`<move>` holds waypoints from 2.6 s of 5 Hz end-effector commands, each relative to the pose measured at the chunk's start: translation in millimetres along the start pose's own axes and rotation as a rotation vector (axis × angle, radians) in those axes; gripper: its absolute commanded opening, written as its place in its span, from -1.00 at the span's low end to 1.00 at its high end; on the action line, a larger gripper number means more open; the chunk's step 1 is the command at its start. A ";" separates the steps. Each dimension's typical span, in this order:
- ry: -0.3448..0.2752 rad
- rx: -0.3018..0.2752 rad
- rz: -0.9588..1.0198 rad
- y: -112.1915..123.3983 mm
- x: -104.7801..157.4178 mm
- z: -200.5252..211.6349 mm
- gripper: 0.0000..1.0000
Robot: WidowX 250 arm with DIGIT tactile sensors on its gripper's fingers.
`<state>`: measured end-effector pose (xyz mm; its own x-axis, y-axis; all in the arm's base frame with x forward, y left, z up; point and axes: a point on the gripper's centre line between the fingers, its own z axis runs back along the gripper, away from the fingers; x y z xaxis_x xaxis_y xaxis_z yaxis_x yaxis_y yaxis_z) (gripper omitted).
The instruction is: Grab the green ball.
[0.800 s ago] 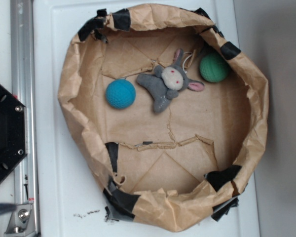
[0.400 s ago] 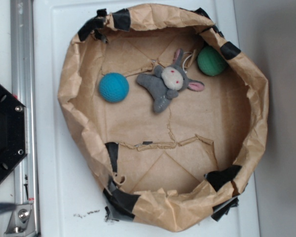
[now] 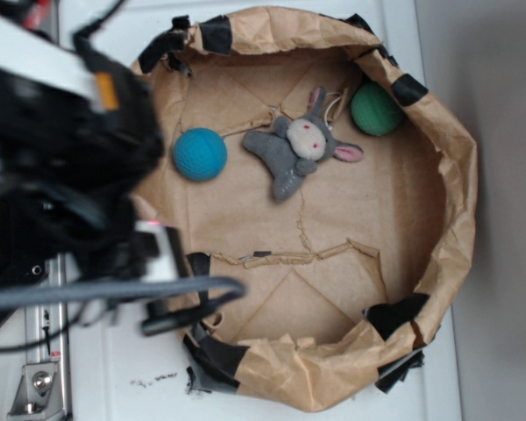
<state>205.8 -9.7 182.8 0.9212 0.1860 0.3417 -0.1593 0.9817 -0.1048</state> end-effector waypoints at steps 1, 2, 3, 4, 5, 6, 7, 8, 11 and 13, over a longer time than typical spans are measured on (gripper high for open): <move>-0.058 0.083 0.053 7.0 27.2 -27.1 1.00; -0.058 0.083 0.053 7.0 27.2 -27.1 1.00; -0.058 0.083 0.053 7.0 27.2 -27.1 1.00; -0.058 0.083 0.053 7.0 27.2 -27.1 1.00; -0.201 0.101 0.067 24.6 36.7 -59.1 1.00; -0.262 0.030 0.078 29.3 37.4 -72.0 1.00; -0.295 0.065 0.084 25.2 33.5 -89.0 1.00; -0.295 0.083 0.108 30.2 49.4 -93.7 1.00; -0.241 0.151 0.138 38.1 91.5 -143.1 1.00; -0.207 0.254 0.137 58.3 98.8 -186.1 1.00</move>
<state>341.9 51.1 28.1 0.8158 0.2972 0.4962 -0.3816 0.9212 0.0756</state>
